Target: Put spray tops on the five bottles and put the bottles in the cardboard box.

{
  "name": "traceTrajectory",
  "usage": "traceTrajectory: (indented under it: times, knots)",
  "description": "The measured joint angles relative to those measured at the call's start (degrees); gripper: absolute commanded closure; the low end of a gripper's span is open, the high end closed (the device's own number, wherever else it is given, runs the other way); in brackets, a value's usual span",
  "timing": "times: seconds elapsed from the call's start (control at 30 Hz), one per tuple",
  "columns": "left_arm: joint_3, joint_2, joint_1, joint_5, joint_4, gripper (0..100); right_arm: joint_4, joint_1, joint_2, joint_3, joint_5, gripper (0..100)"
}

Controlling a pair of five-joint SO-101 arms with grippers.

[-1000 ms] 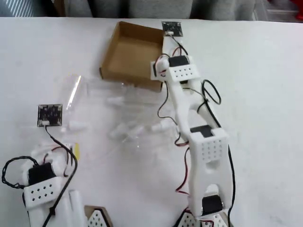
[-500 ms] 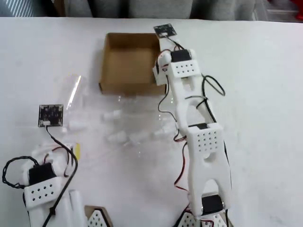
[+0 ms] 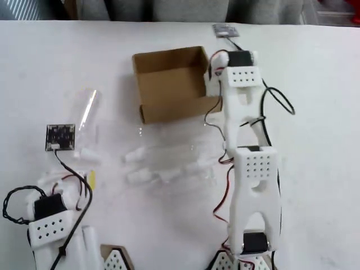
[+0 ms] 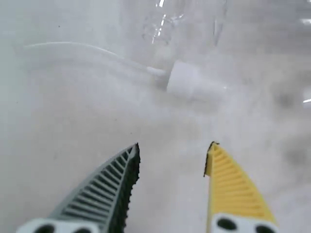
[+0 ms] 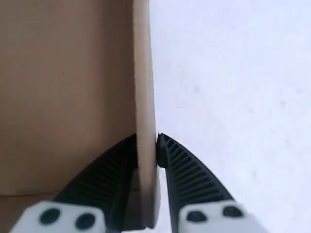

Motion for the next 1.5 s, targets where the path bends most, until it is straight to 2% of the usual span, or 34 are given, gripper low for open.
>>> traceTrajectory:
  times: [0.23, 0.4, 0.6, 0.87, 1.23, 1.5]
  knots:
    - [0.0, 0.0, 0.0, 0.0, 0.0, 77, 2.02, 1.32, 0.0, -0.09, -4.4, 98.4]
    - [0.0, 0.0, 0.0, 0.0, 0.0, 77, 1.05, 1.76, 0.44, -0.09, -13.8, 98.4]
    - [0.0, 0.0, 0.0, 0.0, 0.0, 77, -3.52, 1.76, 5.19, -0.09, -14.95, 98.4]
    - [0.26, 0.0, 1.76, 0.0, 0.0, 77, -3.25, 1.76, 8.7, -1.05, -14.95, 98.4]
    - [0.62, 0.0, 2.2, 0.0, -0.88, 77, 4.04, 0.62, 7.47, -1.05, -0.79, 98.4]
    - [0.62, 0.0, 2.2, 0.0, -0.88, 77, 3.08, -0.79, 6.59, -0.97, 11.25, 98.4]
